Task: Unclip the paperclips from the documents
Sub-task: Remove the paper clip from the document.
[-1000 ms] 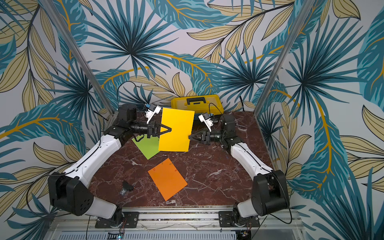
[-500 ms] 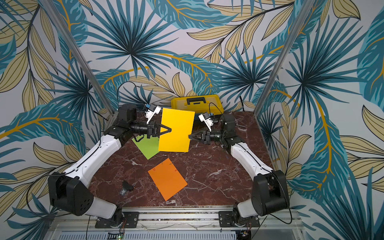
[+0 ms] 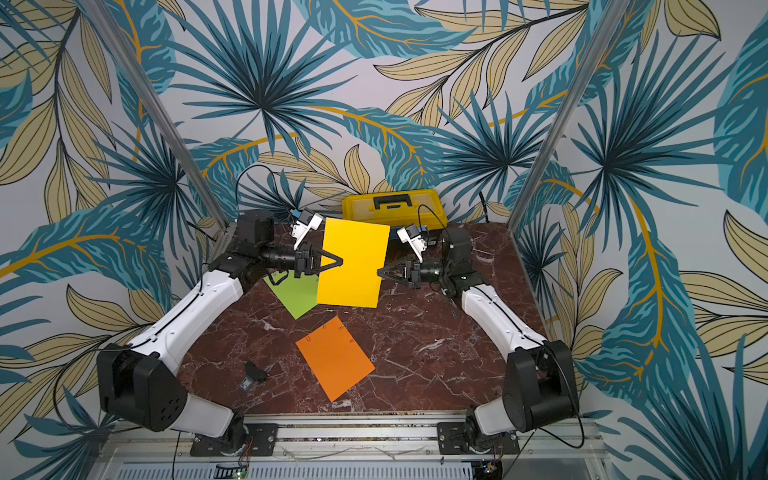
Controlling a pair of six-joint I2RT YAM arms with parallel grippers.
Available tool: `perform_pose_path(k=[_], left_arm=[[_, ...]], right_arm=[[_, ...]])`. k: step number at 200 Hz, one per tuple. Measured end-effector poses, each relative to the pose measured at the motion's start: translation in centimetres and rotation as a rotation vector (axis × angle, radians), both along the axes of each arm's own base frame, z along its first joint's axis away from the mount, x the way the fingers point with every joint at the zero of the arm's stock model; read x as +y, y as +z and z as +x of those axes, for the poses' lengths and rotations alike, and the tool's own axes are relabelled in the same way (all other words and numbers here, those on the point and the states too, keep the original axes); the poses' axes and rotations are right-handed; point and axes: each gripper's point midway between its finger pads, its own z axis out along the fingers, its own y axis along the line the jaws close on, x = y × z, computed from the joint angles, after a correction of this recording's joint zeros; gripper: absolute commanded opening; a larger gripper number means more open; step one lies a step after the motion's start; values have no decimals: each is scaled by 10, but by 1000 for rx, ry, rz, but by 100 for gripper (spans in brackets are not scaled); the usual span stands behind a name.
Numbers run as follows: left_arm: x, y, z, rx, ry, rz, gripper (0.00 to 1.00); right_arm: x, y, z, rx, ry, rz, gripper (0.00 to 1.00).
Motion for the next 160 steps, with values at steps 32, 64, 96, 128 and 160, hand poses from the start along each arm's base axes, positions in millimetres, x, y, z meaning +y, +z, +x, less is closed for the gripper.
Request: perform_pose_path(k=[32,64,96,128,160], left_arm=[[1,0,0,0,2,0,0],[1,0,1,0,4,0,0],[2,0,1,0,5,0,0],[2,-2,1,4,6,1,0],[2,-3,2,6,8,2,0]], right_arm=[[0,-3,0,9,-2,-7,8],[0,-3,1,-1,-9,-9,7],[0,-2,2,-4,-15,-11,6],[-1,-3,3,-4,-19,-14,5],[-1,-4,3,-2,-22,-16,5]])
